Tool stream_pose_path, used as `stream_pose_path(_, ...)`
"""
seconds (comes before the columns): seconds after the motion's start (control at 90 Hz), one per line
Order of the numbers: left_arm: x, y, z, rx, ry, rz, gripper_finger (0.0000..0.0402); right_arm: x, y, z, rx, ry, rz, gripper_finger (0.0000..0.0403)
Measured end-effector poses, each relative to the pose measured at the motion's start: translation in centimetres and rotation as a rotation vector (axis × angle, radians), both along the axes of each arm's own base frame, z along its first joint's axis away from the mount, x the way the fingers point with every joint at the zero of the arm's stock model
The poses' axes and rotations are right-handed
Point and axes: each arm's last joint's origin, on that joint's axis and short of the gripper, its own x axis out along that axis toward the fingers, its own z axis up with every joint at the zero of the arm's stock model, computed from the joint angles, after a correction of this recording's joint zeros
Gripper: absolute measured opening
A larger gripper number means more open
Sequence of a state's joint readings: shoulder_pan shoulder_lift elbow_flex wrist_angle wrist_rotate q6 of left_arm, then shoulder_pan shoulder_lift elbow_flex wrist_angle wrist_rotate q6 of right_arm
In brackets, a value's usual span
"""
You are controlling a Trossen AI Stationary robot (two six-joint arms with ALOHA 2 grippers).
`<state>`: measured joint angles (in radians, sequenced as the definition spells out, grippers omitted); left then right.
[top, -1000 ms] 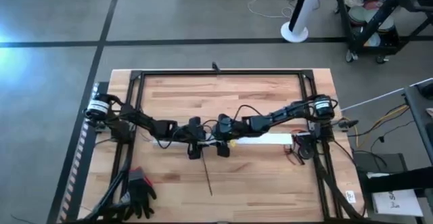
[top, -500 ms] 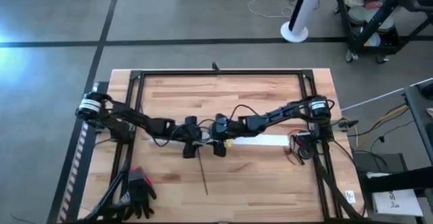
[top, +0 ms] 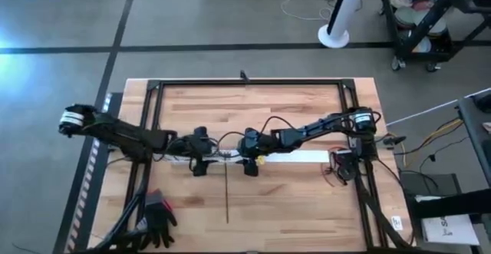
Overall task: Ziptie cables
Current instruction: Close the white cable duct
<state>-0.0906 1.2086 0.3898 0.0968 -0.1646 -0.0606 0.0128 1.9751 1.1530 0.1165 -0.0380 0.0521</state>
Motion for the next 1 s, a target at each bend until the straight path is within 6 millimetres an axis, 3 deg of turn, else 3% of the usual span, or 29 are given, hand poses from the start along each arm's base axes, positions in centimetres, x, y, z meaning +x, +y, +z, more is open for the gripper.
stream_pose_path(0.144,-0.5,-0.6,-1.4,-0.040,-0.020,-0.048,0.0272,0.0,0.0,-0.1,0.001,0.003,0.002,0.0222)
stream_pose_path(0.467,0.0,-1.0,-1.3,-0.021,-0.016,-0.073,0.0272,0.0,-0.2,0.0,0.028,0.000,-0.002,0.0220)
stream_pose_path(0.722,0.7,-1.0,-4.0,-0.014,0.066,-0.035,0.0270,0.2,-0.2,-0.1,0.015,-0.021,0.003,0.0223)
stream_pose_path(0.844,1.0,-1.1,-5.5,-0.013,0.123,-0.032,0.0245,0.4,-0.2,-0.5,0.010,-0.038,0.017,0.0221)
stream_pose_path(1.0,1.6,-1.1,-6.0,0.003,0.133,-0.023,0.0199,0.6,-0.2,-0.9,0.022,-0.065,0.030,0.0224)
